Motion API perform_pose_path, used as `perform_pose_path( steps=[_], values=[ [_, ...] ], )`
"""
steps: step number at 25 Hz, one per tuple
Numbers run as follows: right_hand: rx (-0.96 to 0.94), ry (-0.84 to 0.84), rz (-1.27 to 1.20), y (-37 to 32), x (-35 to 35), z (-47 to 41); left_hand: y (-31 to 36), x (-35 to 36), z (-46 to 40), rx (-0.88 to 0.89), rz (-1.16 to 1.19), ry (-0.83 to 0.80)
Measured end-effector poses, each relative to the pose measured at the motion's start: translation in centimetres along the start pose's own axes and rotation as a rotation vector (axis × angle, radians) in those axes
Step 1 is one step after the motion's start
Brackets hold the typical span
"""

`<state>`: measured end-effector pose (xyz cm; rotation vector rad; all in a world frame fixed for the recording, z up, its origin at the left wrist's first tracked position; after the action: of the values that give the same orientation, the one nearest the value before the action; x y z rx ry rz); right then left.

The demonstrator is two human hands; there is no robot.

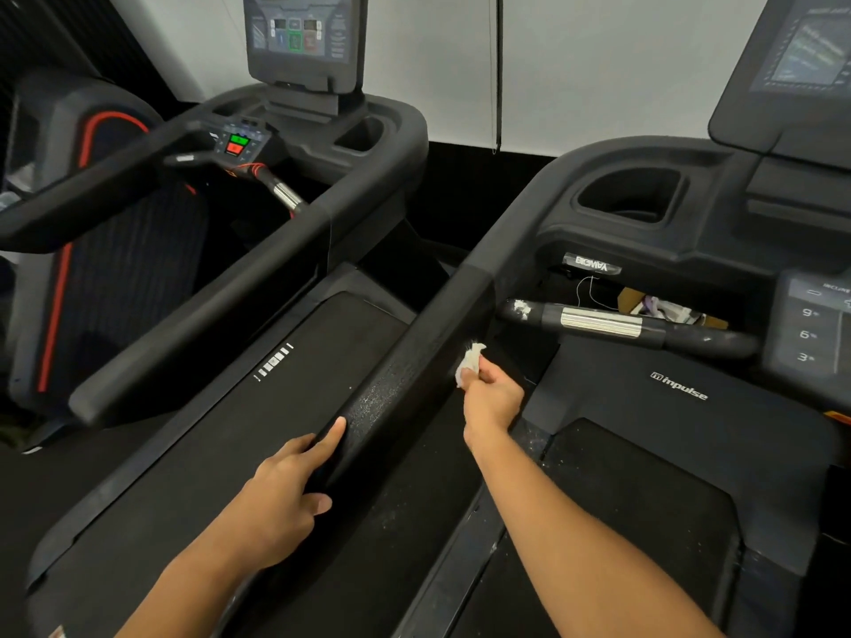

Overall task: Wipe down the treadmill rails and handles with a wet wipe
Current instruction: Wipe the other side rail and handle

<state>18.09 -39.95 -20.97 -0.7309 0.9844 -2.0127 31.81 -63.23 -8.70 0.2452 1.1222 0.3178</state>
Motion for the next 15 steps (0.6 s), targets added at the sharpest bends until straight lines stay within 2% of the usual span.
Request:
perform_pose_path(
  steps=[3,5,11,15],
  values=[
    [0.016,0.101,0.052,-0.2,0.0,-1.2,-0.1,0.1,-0.1,-0.013,0.004,-0.006],
    [0.039,0.109,0.084,0.0,0.1,-0.5,-0.2,0.2,-0.1,-0.013,0.004,-0.001],
    [-0.200,-0.260,0.252,3.6,-1.3,8.9,-0.2,0.2,-0.1,-0.026,0.005,-0.016],
    [-0.250,-0.097,0.178,-2.4,0.2,4.9,0.1,0.2,0.0,-0.024,-0.005,0.004]
  ],
)
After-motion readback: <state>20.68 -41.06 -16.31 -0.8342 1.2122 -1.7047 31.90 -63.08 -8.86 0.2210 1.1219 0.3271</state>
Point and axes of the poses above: each hand's wrist, its own z-axis away from the middle knuckle, its own x-axis out of the palm, y = z × x, the point moved 4 cm from there along -z, towards the middle knuckle, and after that the axes turned 1 degree about x, right-handed, at the moved point
